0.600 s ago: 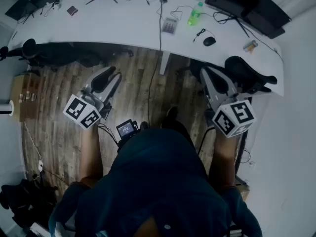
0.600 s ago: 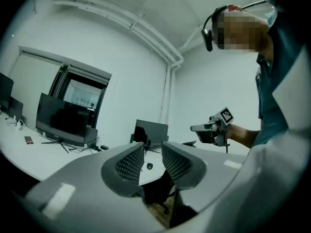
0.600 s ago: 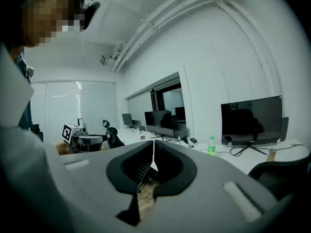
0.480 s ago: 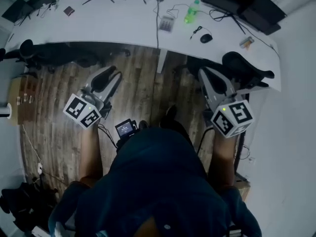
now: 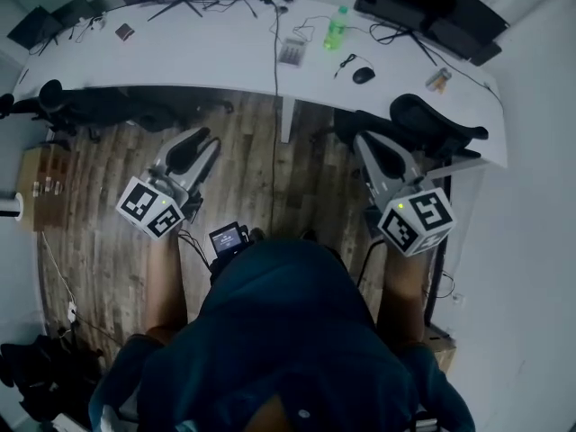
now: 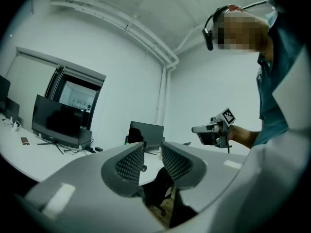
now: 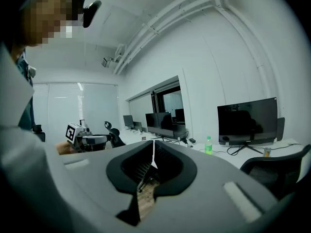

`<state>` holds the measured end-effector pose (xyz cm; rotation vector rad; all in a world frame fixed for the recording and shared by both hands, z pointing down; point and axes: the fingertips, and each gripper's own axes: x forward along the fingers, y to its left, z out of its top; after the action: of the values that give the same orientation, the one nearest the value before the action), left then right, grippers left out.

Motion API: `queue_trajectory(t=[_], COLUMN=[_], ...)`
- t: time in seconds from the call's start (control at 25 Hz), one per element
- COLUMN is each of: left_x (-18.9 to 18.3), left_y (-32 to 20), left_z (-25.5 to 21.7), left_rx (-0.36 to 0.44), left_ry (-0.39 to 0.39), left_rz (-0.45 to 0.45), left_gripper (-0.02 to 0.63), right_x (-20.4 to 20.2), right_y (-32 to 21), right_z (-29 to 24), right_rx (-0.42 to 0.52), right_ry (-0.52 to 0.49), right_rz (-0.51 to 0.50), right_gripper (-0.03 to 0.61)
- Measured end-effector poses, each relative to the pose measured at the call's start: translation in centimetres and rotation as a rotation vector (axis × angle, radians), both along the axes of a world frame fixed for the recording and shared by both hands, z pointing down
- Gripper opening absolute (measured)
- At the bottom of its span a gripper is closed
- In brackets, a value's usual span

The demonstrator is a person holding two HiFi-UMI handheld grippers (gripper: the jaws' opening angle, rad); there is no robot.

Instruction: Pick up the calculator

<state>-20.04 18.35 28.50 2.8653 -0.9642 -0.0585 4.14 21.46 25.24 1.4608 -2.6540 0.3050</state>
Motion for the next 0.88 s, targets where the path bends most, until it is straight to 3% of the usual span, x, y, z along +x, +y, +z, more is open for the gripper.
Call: queue_trajectory(t=[0.48,0.88], left_x=[9.0,11.2], left_y=[0.7,0.0], left_z=[0.2,0.1], left_rx=[-0.026,-0.041], left_ry=[-0.029,-0.053], left_rz=[-0.078,-0.129], left_gripper=[0.112,0.112], right_x=[7.5,10.3], right_y=[-1.4,-2.6], right_z=[0.9,1.3], right_rx=[0.000,-0.009], right_ry=[-0.075,-0.110], right_rz=[-0.134,-0.175], right_gripper=[0.038,0.038])
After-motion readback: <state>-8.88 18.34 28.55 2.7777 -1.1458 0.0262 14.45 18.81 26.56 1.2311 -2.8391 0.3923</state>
